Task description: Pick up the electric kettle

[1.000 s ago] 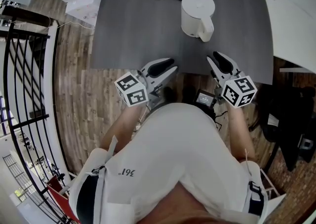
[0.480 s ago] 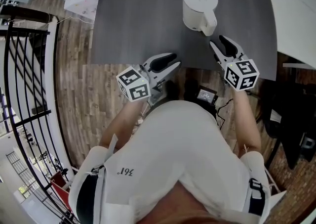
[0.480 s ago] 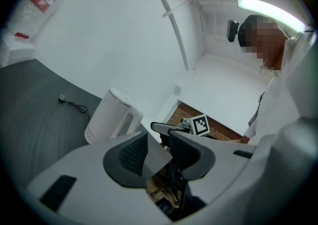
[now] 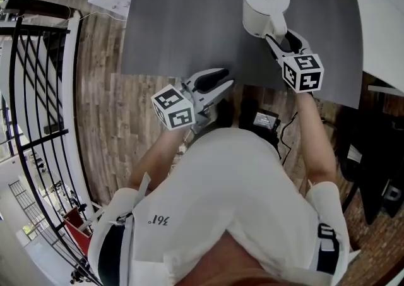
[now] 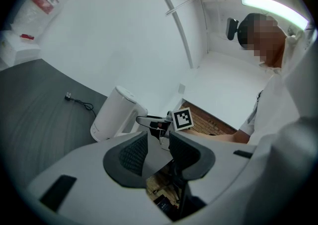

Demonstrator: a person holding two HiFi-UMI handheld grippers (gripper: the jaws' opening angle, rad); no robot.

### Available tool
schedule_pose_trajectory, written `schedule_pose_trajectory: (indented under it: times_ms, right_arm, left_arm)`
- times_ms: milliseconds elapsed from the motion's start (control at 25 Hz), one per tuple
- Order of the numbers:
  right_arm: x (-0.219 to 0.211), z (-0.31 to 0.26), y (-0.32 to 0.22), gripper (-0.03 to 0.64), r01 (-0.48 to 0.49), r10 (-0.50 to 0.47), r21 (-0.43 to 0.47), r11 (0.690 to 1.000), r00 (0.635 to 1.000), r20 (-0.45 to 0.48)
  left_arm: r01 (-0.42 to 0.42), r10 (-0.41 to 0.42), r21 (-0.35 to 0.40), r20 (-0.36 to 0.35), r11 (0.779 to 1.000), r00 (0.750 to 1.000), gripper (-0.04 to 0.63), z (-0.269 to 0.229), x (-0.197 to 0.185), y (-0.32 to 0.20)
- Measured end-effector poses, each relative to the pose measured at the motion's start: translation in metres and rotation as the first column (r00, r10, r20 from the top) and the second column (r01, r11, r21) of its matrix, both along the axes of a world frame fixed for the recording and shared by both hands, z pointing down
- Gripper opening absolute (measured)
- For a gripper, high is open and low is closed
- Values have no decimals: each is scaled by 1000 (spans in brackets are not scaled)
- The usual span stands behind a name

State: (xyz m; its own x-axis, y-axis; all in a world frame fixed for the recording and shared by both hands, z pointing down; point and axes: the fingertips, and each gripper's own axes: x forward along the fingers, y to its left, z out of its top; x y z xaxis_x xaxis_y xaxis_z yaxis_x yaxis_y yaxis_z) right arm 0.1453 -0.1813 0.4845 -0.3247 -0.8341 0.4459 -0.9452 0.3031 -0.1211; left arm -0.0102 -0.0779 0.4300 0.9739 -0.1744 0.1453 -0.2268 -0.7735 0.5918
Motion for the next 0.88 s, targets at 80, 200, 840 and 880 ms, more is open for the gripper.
schedule_pose_trajectory:
  times_ms: [80, 200, 840, 880]
  right_arm:
    - [-2, 3, -4, 219, 13, -13, -7, 1000, 1000, 1]
    - [-4, 10, -9, 219, 49, -49, -22, 999, 999, -8]
    - [-3, 34, -24, 146, 132, -137, -109, 985, 990, -44]
    - [-3, 34, -24, 144, 149, -155, -113, 982, 987, -49]
  left_arm:
    - [4, -4, -1, 2, 1000, 1000, 118, 2, -2, -1]
    - [10, -10, -5, 4, 1000, 1000, 118, 6, -2, -4]
    - [66, -66, -19, 8, 998, 998, 118, 5, -11, -8]
    - [66, -66, -21, 7, 998, 998, 118, 5, -11, -8]
